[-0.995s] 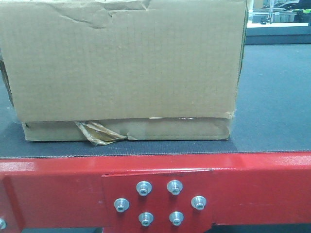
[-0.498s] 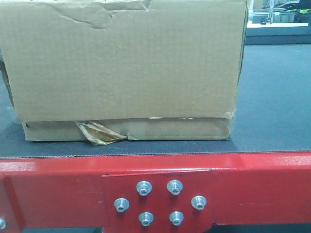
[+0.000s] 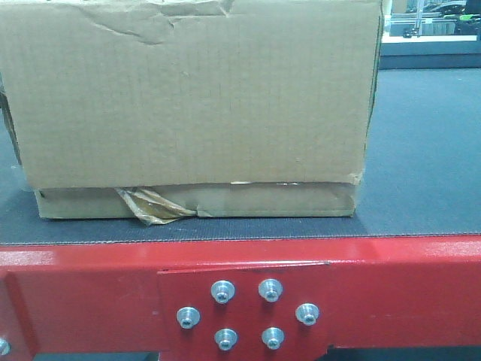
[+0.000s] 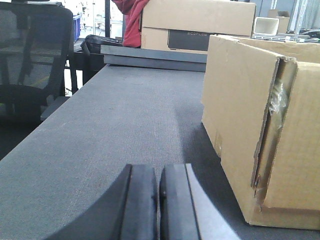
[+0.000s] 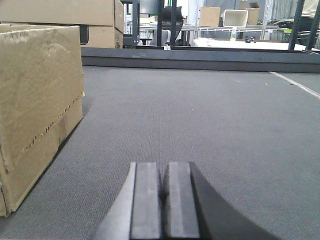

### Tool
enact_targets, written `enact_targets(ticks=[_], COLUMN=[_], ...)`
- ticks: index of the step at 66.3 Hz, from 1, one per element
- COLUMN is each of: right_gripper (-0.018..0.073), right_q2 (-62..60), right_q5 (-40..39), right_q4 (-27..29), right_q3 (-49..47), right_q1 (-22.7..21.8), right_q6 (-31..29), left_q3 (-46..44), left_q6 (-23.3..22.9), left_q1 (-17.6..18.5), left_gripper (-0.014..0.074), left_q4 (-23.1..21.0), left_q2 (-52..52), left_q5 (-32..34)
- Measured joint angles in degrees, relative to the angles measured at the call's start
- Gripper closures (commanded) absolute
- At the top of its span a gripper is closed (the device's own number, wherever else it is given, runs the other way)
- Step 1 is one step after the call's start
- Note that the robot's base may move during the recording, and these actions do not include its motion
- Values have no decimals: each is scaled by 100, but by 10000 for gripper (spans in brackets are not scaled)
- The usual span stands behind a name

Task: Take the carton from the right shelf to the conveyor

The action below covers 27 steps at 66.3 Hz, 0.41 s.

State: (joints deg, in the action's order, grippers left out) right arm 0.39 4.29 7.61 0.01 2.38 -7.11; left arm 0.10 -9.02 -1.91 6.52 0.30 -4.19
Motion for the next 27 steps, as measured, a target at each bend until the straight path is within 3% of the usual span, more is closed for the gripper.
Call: enact_targets(ticks=[27], right_gripper=[635], right_q2=[-13], right_q5=[0], right_q4=[0], right_q3=[0], right_q1=[0], right_q6=[0], left_q3=[0], left_q6=[0], left_q1=[0], left_gripper=[582], left_q4=[0], left_q2=[0], left_q5=[0])
